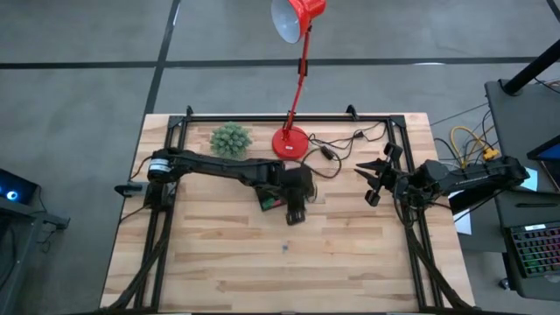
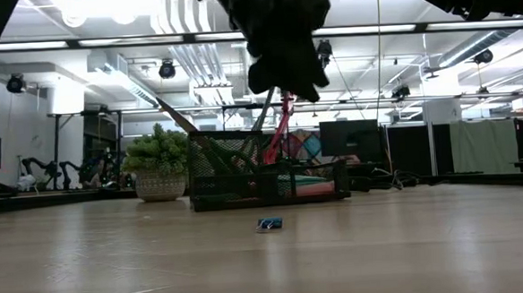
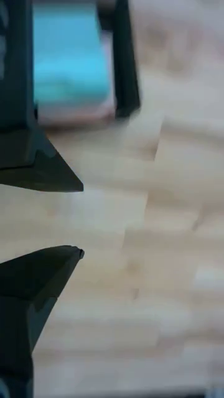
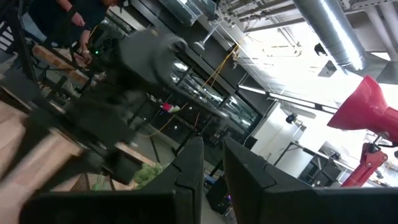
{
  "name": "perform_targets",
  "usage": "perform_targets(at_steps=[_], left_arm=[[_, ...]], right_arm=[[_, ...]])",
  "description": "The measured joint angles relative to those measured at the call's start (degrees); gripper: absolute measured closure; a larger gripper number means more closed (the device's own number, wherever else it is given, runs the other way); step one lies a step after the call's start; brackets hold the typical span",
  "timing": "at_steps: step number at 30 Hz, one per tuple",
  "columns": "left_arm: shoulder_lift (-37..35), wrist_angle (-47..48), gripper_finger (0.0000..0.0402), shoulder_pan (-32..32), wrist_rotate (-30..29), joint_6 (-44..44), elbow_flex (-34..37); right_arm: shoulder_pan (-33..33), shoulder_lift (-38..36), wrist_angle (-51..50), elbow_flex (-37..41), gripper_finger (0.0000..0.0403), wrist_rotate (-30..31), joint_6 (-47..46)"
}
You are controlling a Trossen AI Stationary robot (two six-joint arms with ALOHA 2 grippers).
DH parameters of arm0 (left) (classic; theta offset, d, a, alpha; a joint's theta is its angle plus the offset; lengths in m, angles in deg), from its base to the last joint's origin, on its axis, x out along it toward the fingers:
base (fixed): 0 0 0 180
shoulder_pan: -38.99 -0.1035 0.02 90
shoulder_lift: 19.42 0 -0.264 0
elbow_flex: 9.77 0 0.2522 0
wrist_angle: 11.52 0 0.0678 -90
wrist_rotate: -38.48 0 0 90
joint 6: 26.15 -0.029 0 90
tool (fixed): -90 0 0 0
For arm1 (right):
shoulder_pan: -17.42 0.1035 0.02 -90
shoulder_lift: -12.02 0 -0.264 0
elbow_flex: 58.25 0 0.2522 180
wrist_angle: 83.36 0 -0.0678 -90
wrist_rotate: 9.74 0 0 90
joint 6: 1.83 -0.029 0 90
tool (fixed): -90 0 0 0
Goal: Pick and place office supplies into organizer
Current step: Put the blue binder clip into the black desk organizer
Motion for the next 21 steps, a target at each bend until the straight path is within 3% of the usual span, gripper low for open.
perform_targets(at_steps=[4,10,21], left_arm=[[0.4,-0.3,0.0267,3.2,0.6,7.3,0.0],[0.8,-0.1,0.0267,7.3,0.1,26.5,-0.1],[-0.3,0.8,0.0267,8.4,-6.2,25.0,0.0]], right_arm=[[0.0,0.0,0.0,0.0,0.0351,0.0,0.0],[0.0,0.0,0.0,0.0,0.0351,0.0,0.0],[0.0,0.0,0.0,0.0,0.0351,0.0,0.2]])
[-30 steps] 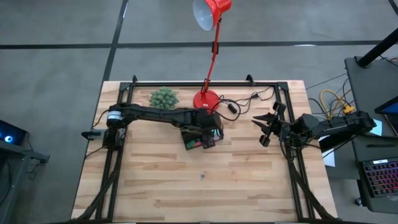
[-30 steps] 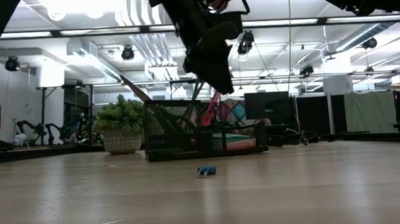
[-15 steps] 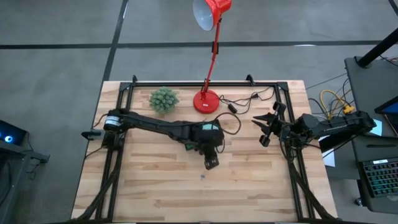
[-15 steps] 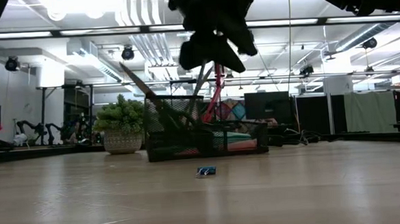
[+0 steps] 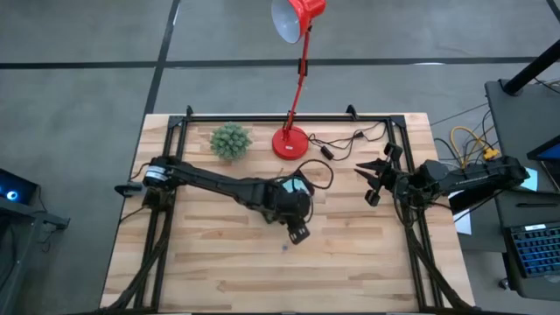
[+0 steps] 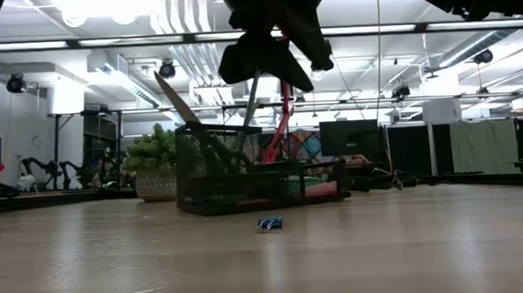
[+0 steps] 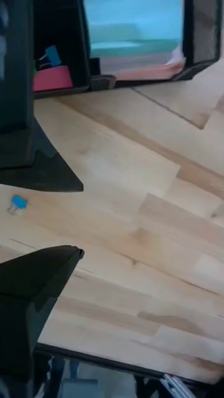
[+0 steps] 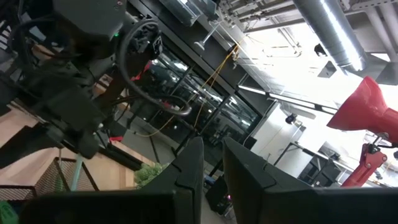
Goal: Pick and place office supplies into organizer
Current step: Put the blue binder clip into the black desk organizer
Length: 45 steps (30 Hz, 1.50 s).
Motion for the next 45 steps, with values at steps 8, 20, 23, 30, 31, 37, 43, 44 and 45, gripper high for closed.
perform_targets(at_steps=[8,20,23,30,31,37,43,44,45], left_arm=[[-0.7,1.3,0.0267,-0.9,0.0,-0.1,-0.5],[-0.9,7.7,0.0267,1.6,-6.5,2.6,-9.6],[-1.0,7.8,0.0267,3.2,-7.1,6.4,-9.6],[1.4,9.4,0.0267,7.1,-8.5,17.0,-9.5],[2.0,9.5,0.0267,7.6,-8.5,18.6,-9.5],[6.1,11.9,0.0267,10.4,-8.5,27.0,-9.4],[7.4,16.0,0.0267,11.1,-9.6,32.6,-9.4],[7.4,16.6,0.0267,11.2,-10.2,33.2,-9.4],[7.4,17.6,0.0267,11.2,-11.2,33.4,-9.4]], right_arm=[[0.0,0.0,0.0,0.0,0.0351,0.0,0.0],[0.0,0.0,0.0,0.0,0.0351,0.0,0.2],[0.0,0.0,0.0,0.0,0.0351,0.0,0.2],[0.0,0.0,0.0,0.0,0.0351,0.0,0.2],[0.0,0.0,0.0,0.0,0.0351,0.0,0.1],[0.0,0.0,0.0,0.0,0.0351,0.0,0.0],[0.0,0.0,0.0,0.0,0.0351,0.0,0.1],[0.0,0.0,0.0,0.0,0.0351,0.0,0.2],[0.0,0.0,0.0,0.0,0.0351,0.0,0.5]])
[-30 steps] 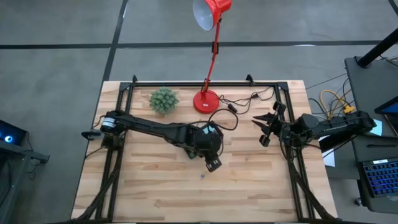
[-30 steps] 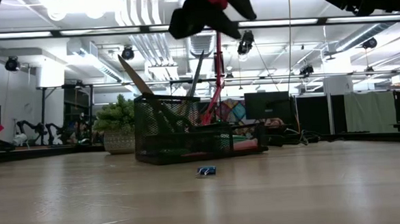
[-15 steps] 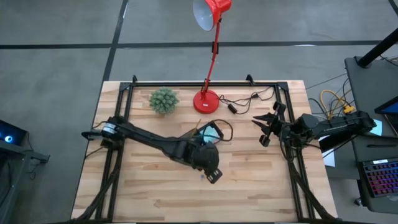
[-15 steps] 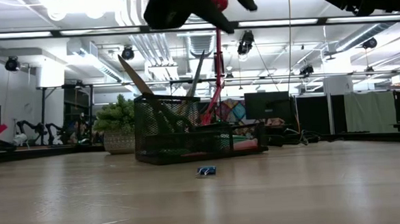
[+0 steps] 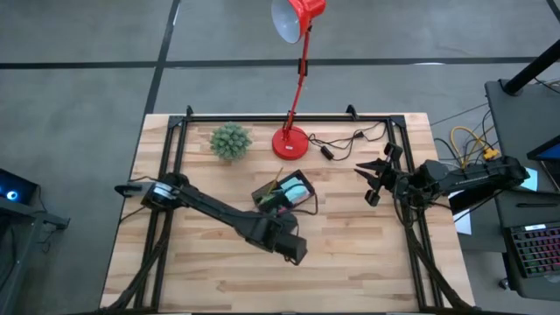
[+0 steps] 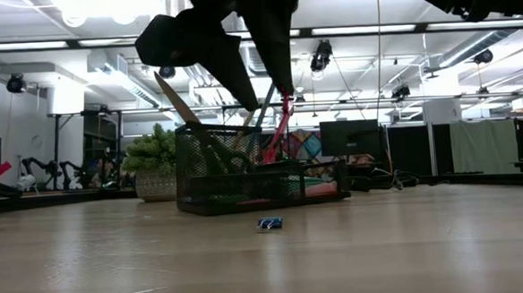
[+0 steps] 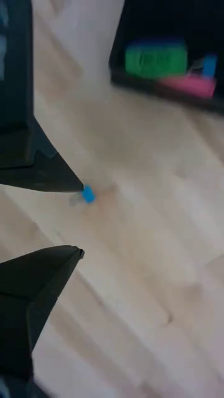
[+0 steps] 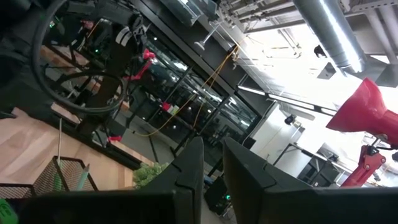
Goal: Pick and place office supplies into organizer
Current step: Put the blue binder clip into the black desk organizer
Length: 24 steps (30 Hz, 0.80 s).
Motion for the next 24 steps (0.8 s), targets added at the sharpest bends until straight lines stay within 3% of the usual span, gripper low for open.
perform_targets(at_steps=[6,13,24], left_arm=[[1.1,1.7,0.0267,0.0,-3.0,2.8,0.0],[5.2,1.2,0.0267,0.1,-1.1,2.6,0.0],[5.3,-3.1,0.0267,0.3,-0.6,2.1,0.0]], right_arm=[[0.0,0.0,0.0,0.0,0.0351,0.0,0.2],[0.0,0.0,0.0,0.0,0.0351,0.0,0.2],[0.0,0.0,0.0,0.0,0.0351,2.9,0.2]])
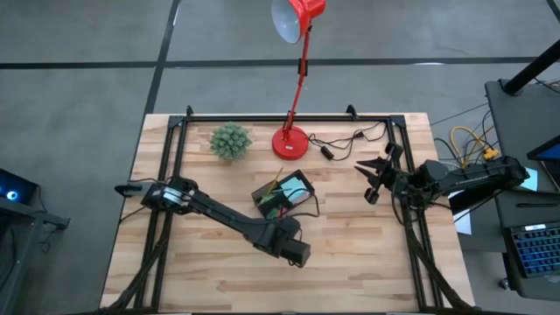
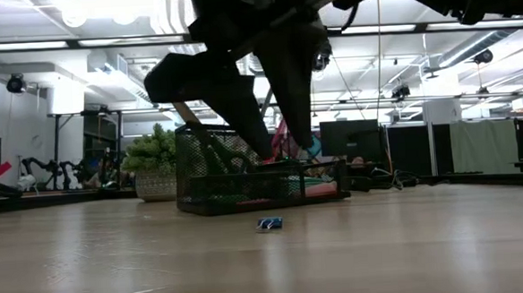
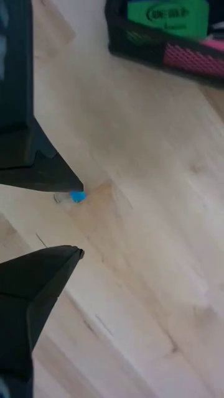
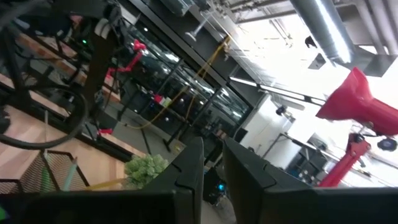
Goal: Pick and place office supplies into organizer
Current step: Put the blue binder clip into the black desk organizer
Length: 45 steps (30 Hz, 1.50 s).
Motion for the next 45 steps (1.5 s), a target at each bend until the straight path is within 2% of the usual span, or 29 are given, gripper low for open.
perform_targets(at_steps=[4,10,19,22,33,38,45], left_arm=[[0.0,-0.9,0.0267,0.0,1.1,-5.0,0.0],[0.4,-2.9,0.0263,-0.1,6.9,-7.7,0.5],[0.4,-3.8,0.0184,-0.5,6.6,-11.2,0.8],[1.5,-4.0,0.0167,-0.4,6.7,-9.6,1.0],[3.0,-3.0,0.0165,-0.4,5.5,-9.4,1.6],[3.0,-2.7,0.0165,-0.5,5.0,-4.0,4.7],[2.7,-5.2,0.0165,-0.9,4.9,-1.8,6.6]], right_arm=[[0.0,0.0,0.0,0.0,0.0351,1.9,0.0],[0.0,0.0,0.0,0.0,0.0351,2.1,0.0],[0.0,0.0,0.0,0.0,0.0351,2.1,0.0],[0.0,0.0,0.0,0.0,0.0351,2.1,0.0],[0.0,0.0,0.0,0.0,0.0351,2.1,0.0],[0.0,0.0,0.0,0.0,0.0351,2.1,0.0],[0.0,0.0,0.0,0.0,0.0351,2.1,0.0]])
